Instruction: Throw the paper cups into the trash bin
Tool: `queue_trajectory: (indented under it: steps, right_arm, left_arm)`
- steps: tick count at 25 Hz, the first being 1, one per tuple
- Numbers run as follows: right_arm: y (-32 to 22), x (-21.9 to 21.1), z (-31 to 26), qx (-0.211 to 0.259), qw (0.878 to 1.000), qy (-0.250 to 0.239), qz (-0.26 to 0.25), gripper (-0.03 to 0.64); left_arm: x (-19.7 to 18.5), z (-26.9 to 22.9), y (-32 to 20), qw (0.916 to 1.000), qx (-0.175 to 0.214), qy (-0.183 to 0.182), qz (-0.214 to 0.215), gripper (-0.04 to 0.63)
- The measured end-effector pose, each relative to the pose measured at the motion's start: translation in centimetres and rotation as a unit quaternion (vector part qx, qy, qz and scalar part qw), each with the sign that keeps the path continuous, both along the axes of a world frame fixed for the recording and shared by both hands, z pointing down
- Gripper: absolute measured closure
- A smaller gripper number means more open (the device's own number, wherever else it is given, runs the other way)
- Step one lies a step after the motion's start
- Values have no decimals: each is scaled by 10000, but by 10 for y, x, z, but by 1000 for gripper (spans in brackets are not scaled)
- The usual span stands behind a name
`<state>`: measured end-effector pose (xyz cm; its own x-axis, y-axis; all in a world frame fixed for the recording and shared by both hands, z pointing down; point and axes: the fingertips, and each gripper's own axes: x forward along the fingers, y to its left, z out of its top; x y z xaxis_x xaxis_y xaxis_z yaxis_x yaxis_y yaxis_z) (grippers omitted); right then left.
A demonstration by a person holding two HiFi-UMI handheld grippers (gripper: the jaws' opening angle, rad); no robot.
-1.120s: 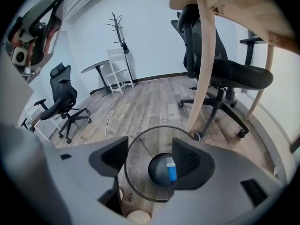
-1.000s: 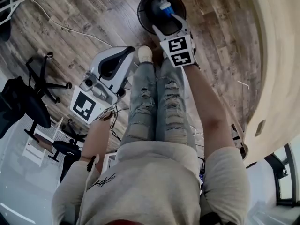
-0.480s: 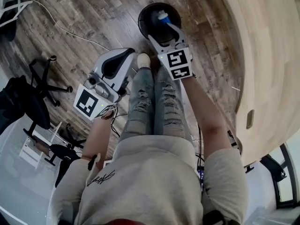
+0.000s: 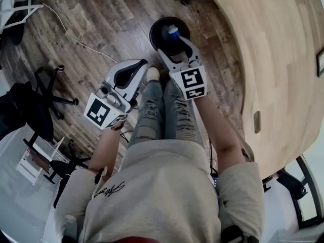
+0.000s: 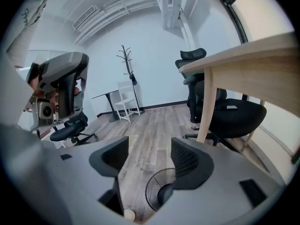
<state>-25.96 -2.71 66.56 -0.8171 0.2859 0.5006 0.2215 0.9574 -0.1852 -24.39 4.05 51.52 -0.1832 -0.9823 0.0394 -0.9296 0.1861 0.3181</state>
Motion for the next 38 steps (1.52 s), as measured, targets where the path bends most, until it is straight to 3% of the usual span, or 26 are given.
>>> queue_trajectory:
  steps: [23,38]
  right_arm:
    - [-7,23,-159,-290,9973,-583,351,328]
    - [-15,28,-271,-86,9884,-1447,445,328]
  left_arm:
    - [21,-102,1,9992,176,-328,120,592]
    - [25,-167,13,9968,355,-708,121,592]
